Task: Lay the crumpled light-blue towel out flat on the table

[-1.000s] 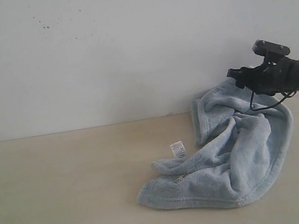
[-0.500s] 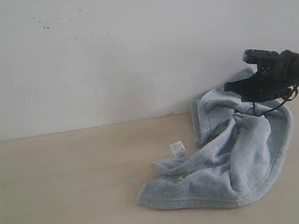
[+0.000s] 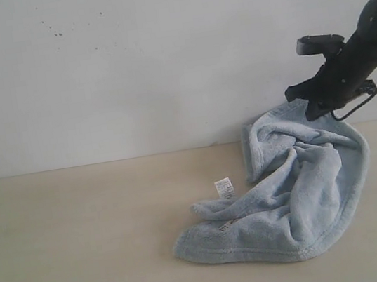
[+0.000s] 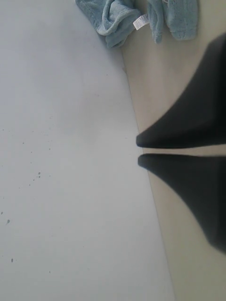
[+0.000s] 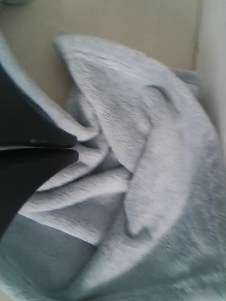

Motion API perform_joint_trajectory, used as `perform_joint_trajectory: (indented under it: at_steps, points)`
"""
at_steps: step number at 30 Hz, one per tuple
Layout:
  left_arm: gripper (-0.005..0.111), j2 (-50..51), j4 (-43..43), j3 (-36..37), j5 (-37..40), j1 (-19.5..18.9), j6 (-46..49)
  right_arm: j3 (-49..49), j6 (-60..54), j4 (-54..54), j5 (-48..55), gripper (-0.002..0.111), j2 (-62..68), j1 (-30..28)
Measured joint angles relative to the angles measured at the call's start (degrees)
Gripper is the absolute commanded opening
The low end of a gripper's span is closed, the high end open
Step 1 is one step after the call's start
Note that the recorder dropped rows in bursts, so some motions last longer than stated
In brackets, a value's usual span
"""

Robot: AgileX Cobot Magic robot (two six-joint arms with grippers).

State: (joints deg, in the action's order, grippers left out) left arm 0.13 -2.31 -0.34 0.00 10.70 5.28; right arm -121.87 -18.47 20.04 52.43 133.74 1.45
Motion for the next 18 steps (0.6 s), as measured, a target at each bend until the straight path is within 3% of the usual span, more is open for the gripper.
perform_joint_trajectory:
  at_steps: [8, 18]
  points:
    - [0.004, 0.0, 0.0, 0.0, 0.0, 0.0, 0.0, 16.9, -8.3, 5.9, 6.8, 0.0, -9.2, 0.0]
    - [0.004, 0.0, 0.0, 0.0, 0.0, 0.0, 0.0, 30.5, -10.3, 6.3, -2.4, 0.0, -11.2, 0.9]
